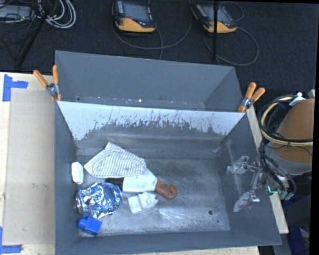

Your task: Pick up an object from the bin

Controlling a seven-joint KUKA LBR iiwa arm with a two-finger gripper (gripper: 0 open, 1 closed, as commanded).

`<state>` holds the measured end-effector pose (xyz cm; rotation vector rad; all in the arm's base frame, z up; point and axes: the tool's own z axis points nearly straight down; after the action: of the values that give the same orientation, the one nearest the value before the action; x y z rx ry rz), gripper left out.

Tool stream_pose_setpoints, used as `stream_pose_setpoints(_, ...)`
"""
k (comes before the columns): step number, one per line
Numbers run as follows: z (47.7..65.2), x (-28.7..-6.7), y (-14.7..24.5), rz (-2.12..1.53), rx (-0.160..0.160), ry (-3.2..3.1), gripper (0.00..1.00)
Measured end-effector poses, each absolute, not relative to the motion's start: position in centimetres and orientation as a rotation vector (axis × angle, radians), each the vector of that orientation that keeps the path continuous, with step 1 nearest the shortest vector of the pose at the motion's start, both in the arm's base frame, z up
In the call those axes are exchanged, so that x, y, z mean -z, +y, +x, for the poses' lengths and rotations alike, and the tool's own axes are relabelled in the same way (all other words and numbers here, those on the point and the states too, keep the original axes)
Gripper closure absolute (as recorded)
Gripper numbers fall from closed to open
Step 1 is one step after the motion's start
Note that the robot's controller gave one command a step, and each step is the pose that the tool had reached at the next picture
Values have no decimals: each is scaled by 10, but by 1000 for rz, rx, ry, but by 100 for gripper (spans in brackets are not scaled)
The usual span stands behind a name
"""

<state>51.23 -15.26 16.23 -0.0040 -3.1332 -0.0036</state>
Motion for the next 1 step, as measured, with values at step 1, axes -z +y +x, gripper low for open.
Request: stream_pose_setpoints(1, 514, -166, -152, 1, 1, -3140, 0)
